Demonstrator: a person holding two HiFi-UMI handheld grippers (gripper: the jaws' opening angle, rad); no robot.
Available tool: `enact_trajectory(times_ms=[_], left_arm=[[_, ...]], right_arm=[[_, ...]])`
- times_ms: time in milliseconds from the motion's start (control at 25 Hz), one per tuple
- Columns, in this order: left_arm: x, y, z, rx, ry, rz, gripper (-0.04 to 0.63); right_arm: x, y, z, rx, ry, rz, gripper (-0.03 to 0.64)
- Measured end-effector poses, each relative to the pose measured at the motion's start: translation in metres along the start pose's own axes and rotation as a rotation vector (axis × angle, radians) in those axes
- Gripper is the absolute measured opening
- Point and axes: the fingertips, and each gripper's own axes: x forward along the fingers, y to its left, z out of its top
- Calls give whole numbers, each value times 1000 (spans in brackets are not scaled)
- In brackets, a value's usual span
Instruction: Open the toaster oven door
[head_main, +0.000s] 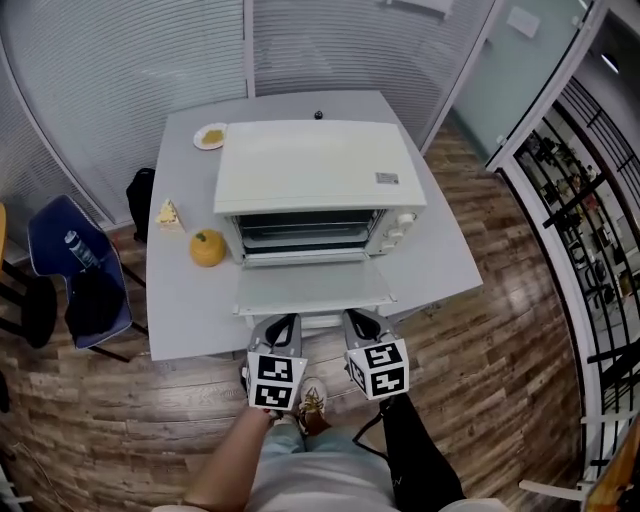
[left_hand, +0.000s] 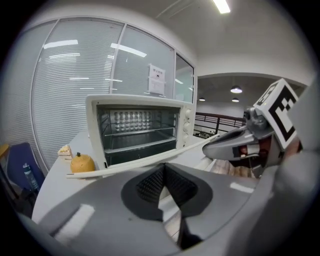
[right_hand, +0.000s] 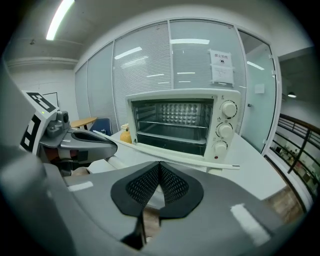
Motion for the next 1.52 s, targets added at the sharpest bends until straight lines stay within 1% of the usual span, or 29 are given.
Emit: enact_trajectory(times_ms=[200,360,480,640,840,1000,1160,1280,1440,1520], left_arm=[[3,-8,-26,-38,4,-16,57],[4,-12,-39,-47,-27,-26,58],[7,-14,-51,-49,-34,-25,57],[12,-14,-74,-86,-18,-26,57],[18,-13,-95,-141,-21,-25,57],[20,-12,-107,-152,-40,-10,57],[22,-11,-114,-178,-57,40,57],[24,-11,-120,-177,-73,56,57],[27,-12,-125,-136,-90,77,58],[26,-13,-121,-134,-110,77,58]], right_arm=[[2,1,-27,34,2,-16,-2],[5,2,-39,59,-45,-22,-2],[12,3,-51,61,-45,-28,-2],[19,4,-71,100,-25,-26,-2],[25,3,-89,143,-53,-29,0],[28,3,-98,153,-90,-47,0],[30,2,-106,167,-132,-74,-2],[34,2,-112,170,-146,-92,0],[35,1,-115,165,-160,-101,0],[35,1,-115,169,-163,-103,0]])
